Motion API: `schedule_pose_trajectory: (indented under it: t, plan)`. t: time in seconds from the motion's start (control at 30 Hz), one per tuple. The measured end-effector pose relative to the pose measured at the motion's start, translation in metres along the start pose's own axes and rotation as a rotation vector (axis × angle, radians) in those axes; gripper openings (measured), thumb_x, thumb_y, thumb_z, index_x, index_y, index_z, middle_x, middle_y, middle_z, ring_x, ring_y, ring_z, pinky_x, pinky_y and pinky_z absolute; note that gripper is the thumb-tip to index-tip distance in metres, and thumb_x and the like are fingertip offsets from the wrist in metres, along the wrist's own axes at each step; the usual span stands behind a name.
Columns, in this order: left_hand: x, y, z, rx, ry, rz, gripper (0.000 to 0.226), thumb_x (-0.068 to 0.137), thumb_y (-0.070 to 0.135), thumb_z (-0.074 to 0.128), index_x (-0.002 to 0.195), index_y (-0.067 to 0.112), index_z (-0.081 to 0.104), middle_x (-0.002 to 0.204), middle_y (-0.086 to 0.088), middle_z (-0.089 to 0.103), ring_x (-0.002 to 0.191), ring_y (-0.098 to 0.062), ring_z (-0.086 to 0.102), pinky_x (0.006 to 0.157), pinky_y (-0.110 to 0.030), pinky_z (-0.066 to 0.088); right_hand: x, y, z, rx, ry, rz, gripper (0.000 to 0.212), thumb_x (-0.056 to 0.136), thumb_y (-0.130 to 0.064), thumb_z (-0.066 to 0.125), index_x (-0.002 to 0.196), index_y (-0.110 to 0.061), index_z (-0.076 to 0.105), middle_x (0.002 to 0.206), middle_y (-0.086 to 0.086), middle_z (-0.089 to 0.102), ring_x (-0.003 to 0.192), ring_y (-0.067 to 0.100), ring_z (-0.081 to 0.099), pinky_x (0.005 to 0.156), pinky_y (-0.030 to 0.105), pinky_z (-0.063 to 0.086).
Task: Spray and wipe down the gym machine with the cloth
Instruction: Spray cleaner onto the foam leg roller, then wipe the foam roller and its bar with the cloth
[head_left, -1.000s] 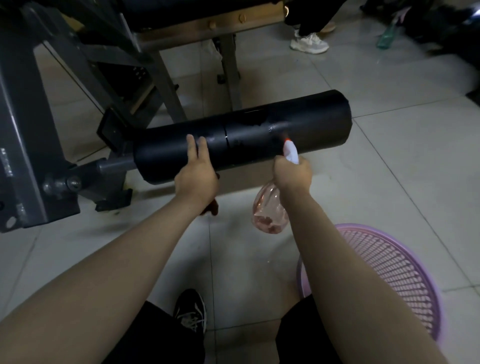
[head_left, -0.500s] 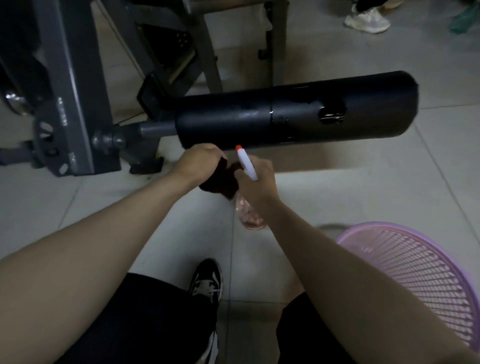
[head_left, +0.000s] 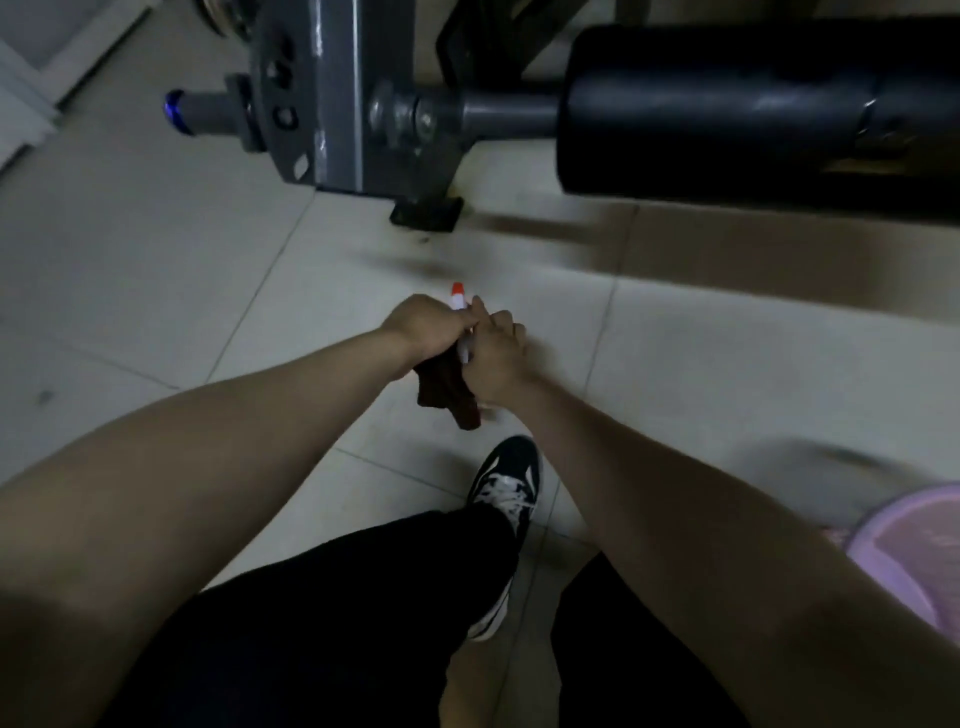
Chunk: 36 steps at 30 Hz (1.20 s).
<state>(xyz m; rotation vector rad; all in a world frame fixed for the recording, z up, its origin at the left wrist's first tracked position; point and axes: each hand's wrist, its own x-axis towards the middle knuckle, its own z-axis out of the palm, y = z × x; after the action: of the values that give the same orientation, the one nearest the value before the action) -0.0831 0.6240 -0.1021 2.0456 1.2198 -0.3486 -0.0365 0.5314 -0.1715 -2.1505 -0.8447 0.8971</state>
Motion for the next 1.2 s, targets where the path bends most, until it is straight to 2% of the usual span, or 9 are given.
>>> schedule_pose_trajectory:
  t: [0.1, 0.3, 0.43, 0.6, 0.73, 0.87, 0.97, 1.07, 1.2]
  plan:
    - [0.014, -0.052, 0.007, -0.049, 0.031, -0.101, 0.052, 0.103, 0.049, 0.044, 0.117, 0.006, 0.07, 0.111, -0.008, 0.067, 0.092, -0.022, 0.06, 0.063, -0.025, 0.041, 0.006, -0.005, 0.03, 0.022, -0.145, 0.064, 0.072, 0.096, -0.021, 0.053, 0.159, -0.026, 0.018, 0.144, 0.016, 0.031, 0.133, 0.037, 0.032, 0.113, 0.042, 0.033]
    - [0.027, -0.112, 0.02, -0.199, 0.067, -0.239, 0.061, 0.104, 0.054, 0.04, 0.126, 0.004, 0.068, 0.127, -0.018, 0.066, 0.116, -0.033, 0.062, 0.103, -0.037, 0.049, 0.024, -0.007, 0.078, 0.306, -0.332, 0.083, 0.051, 0.099, -0.022, 0.049, 0.15, -0.026, 0.042, 0.124, 0.006, 0.064, 0.113, 0.023, 0.06, 0.101, 0.045, 0.05]
    - [0.032, -0.138, 0.033, -0.244, 0.022, -0.338, 0.058, 0.105, 0.051, 0.043, 0.128, 0.004, 0.065, 0.128, -0.017, 0.065, 0.114, -0.032, 0.062, 0.101, -0.038, 0.05, 0.024, -0.005, 0.098, 0.298, -0.417, 0.094, 0.035, 0.103, -0.023, 0.044, 0.136, -0.022, 0.054, 0.125, 0.006, 0.064, 0.115, 0.024, 0.059, 0.104, 0.045, 0.047]
    - [0.03, -0.154, 0.041, -0.256, 0.01, -0.343, 0.06, 0.105, 0.054, 0.038, 0.136, 0.006, 0.059, 0.132, -0.018, 0.062, 0.115, -0.032, 0.06, 0.098, -0.037, 0.049, 0.016, -0.007, 0.104, 0.349, -0.496, 0.091, 0.038, 0.105, -0.021, 0.039, 0.142, -0.022, 0.048, 0.131, 0.007, 0.06, 0.119, 0.023, 0.055, 0.106, 0.041, 0.045]
    - [0.028, -0.148, 0.029, -0.17, 0.152, -0.358, 0.08, 0.1, 0.054, 0.051, 0.158, 0.006, 0.023, 0.155, -0.019, 0.041, 0.139, -0.035, 0.044, 0.109, -0.037, 0.039, 0.019, -0.006, 0.105, 0.393, -0.45, 0.148, 0.023, 0.104, -0.03, 0.043, 0.121, -0.026, 0.059, 0.104, 0.007, 0.066, 0.091, 0.024, 0.06, 0.071, 0.035, 0.047]
    - [0.018, -0.134, 0.006, -0.068, 0.267, -0.26, 0.063, 0.096, 0.046, 0.055, 0.151, 0.016, 0.04, 0.145, -0.013, 0.054, 0.131, -0.033, 0.051, 0.103, -0.033, 0.041, 0.019, -0.005, 0.079, 0.457, -0.304, 0.265, 0.008, 0.099, -0.015, 0.054, 0.105, -0.017, 0.059, 0.083, 0.007, 0.06, 0.068, 0.016, 0.056, 0.062, 0.028, 0.044]
    - [0.013, -0.109, -0.01, 0.151, 0.169, -0.117, 0.034, 0.093, 0.043, 0.058, 0.116, 0.021, 0.07, 0.124, -0.006, 0.068, 0.11, -0.027, 0.062, 0.085, -0.03, 0.046, 0.017, -0.003, 0.063, 0.579, -0.262, 0.293, 0.023, 0.097, -0.012, 0.056, 0.119, -0.016, 0.06, 0.097, 0.005, 0.062, 0.077, 0.012, 0.056, 0.06, 0.026, 0.044]
    - [0.006, -0.064, -0.019, 0.083, 0.04, 0.063, 0.02, 0.093, 0.032, 0.061, 0.097, 0.019, 0.075, 0.105, 0.003, 0.072, 0.095, -0.016, 0.064, 0.079, -0.025, 0.045, 0.008, -0.01, 0.044, 0.723, -0.229, 0.279, 0.021, 0.102, -0.012, 0.046, 0.115, -0.015, 0.062, 0.097, 0.007, 0.066, 0.079, 0.015, 0.06, 0.061, 0.025, 0.046]
    - [-0.003, 0.013, -0.019, -0.075, 0.013, 0.281, 0.018, 0.096, 0.023, 0.063, 0.108, 0.016, 0.075, 0.101, 0.008, 0.067, 0.092, -0.005, 0.06, 0.076, -0.01, 0.045, -0.011, -0.015, 0.003, 0.895, -0.075, 0.277, 0.05, 0.1, -0.053, 0.043, 0.125, -0.016, 0.065, 0.117, 0.007, 0.07, 0.101, 0.022, 0.067, 0.088, 0.035, 0.054]
